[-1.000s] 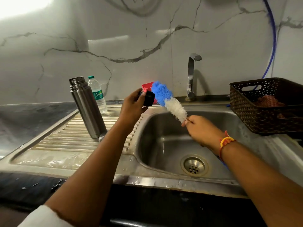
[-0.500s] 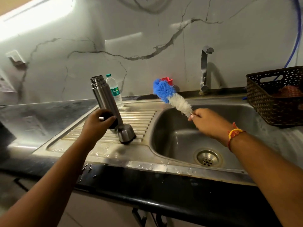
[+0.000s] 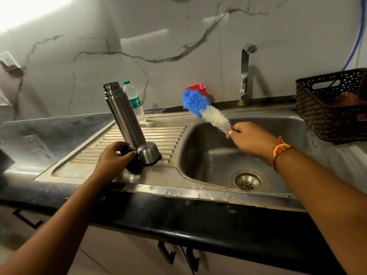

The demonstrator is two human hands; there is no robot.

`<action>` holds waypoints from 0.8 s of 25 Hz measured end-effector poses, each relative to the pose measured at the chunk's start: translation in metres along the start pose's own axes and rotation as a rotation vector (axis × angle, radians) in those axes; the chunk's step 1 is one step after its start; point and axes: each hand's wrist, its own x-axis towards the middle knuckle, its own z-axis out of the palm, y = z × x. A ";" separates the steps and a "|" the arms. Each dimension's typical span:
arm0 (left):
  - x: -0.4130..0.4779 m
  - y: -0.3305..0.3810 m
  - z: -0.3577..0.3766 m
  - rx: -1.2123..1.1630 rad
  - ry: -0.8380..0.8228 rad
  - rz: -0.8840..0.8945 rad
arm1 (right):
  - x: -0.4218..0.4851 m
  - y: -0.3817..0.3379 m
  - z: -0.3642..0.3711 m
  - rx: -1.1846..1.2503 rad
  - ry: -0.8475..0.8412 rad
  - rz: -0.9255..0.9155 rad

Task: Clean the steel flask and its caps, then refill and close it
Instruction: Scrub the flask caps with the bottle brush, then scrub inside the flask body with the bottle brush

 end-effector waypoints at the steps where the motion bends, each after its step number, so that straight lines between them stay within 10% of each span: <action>1: 0.000 0.000 0.001 0.004 -0.010 0.006 | 0.000 0.000 0.000 -0.005 -0.001 -0.001; 20: 0.083 0.041 0.002 -0.329 0.112 -0.216 | 0.009 0.007 0.002 0.018 0.018 0.031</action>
